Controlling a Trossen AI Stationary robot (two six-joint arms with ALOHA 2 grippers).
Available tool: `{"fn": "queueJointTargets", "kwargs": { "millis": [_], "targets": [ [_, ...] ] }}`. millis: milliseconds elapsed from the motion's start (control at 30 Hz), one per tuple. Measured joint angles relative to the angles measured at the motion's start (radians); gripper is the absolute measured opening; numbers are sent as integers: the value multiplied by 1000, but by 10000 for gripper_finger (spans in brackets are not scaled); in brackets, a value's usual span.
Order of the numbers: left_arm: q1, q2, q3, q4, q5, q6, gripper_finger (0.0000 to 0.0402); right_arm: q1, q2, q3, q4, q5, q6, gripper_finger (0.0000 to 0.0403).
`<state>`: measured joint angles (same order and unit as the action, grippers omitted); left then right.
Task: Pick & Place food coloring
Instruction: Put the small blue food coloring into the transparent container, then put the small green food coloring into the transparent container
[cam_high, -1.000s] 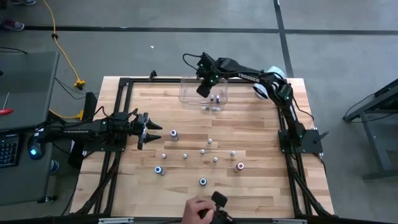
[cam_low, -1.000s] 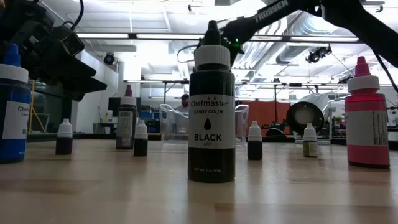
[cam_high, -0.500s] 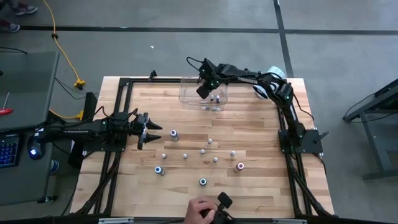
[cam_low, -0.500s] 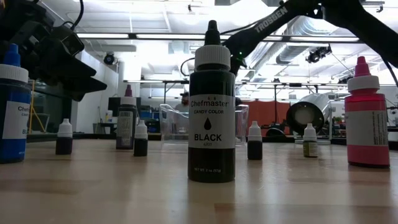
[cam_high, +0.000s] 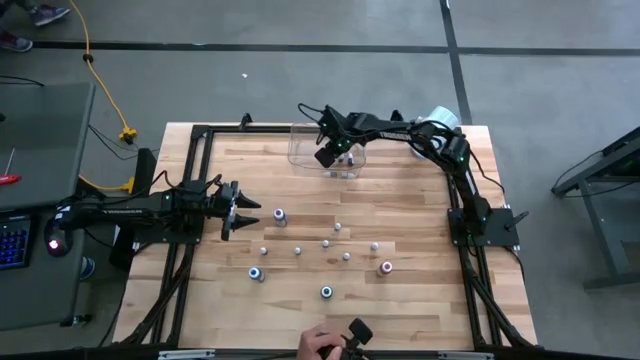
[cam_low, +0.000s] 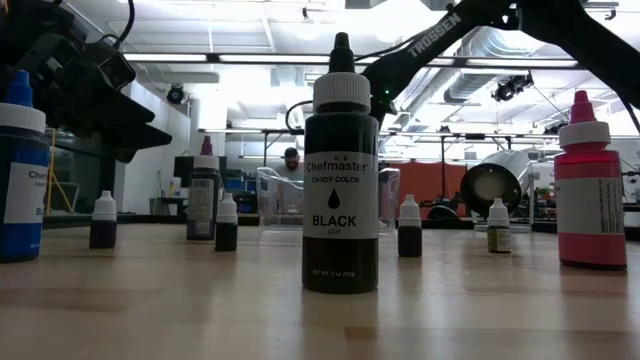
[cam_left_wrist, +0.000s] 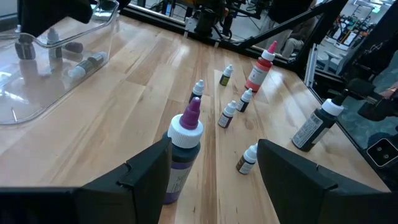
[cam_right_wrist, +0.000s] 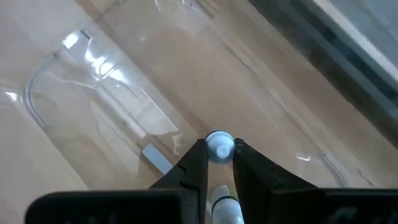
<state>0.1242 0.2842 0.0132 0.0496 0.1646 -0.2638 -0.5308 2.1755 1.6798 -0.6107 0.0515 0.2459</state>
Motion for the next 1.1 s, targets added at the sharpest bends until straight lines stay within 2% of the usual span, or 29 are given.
{"fn": "queueJointTargets", "kwargs": {
  "millis": [467,867,1100],
  "targets": [
    [0,0,0,0,0,0,234,0,2,-1,-5,8,-19,73],
    [0,0,0,0,0,0,234,0,-5,3,-11,6,-45,169],
    [0,0,0,0,0,0,234,-1,-9,113,-100,9,-100,212]
  ]
}}
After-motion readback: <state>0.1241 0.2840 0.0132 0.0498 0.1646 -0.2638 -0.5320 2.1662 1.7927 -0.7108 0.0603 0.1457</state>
